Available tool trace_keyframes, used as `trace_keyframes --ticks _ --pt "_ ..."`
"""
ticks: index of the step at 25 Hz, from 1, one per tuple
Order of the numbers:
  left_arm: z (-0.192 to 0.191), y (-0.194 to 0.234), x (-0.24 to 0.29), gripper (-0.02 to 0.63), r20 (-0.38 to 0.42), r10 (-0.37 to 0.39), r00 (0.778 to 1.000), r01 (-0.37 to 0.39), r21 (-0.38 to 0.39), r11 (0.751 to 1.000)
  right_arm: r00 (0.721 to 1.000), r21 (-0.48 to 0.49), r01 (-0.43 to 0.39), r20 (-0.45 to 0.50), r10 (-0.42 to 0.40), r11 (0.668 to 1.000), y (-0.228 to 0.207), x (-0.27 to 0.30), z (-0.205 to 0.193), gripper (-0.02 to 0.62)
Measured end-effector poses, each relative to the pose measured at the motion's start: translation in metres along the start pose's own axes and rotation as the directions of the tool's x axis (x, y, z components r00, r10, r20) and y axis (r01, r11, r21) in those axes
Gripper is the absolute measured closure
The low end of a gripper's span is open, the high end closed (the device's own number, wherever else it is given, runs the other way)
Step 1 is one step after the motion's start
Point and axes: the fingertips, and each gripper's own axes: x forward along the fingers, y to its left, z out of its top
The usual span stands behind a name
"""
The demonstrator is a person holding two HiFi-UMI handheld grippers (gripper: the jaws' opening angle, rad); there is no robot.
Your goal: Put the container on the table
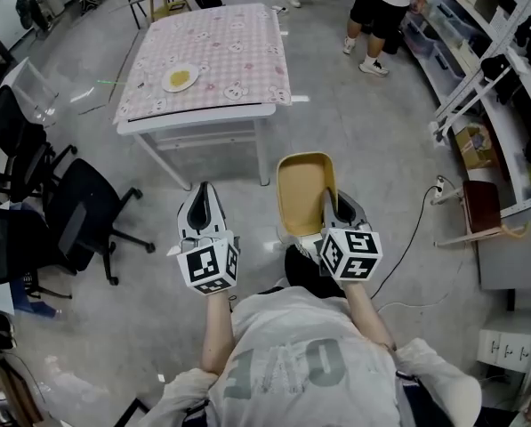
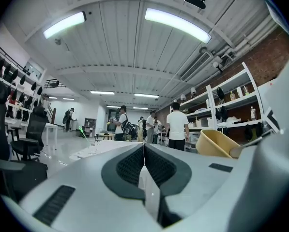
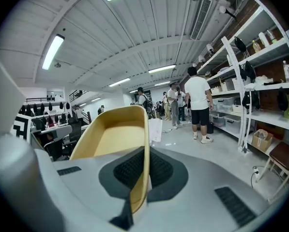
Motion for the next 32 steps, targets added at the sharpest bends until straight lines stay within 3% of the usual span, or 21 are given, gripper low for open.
trace_keyframes --ticks 5,14,24,32 --pt "0.0 0.014 0.047 0.578 0.028 0.0 1.0 -0.001 0.036 0.999 0.998 -0.072 -0.009 0.056 0.013 0.997 -0.005 0.045 0.025 0.565" --pt "0.039 0.031 0.152 0.578 0.102 -0.002 0.995 -0.006 0.079 0.997 0.993 -0.08 0.003 0.116 0.006 0.997 -0.038 0.166 0.091 0.565" --pt "0.055 0.081 0.317 0.578 0.11 0.032 0.993 -0.04 0.072 0.997 0.993 -0.039 -0.006 0.118 0.011 0.999 -0.053 0.335 0.16 0.565" --pt "0.066 0.099 0.388 0.578 0.102 0.037 0.994 -0.044 0.069 0.997 0.993 -0.044 -0.071 0.093 0.075 0.997 -0.032 0.417 0.19 0.565"
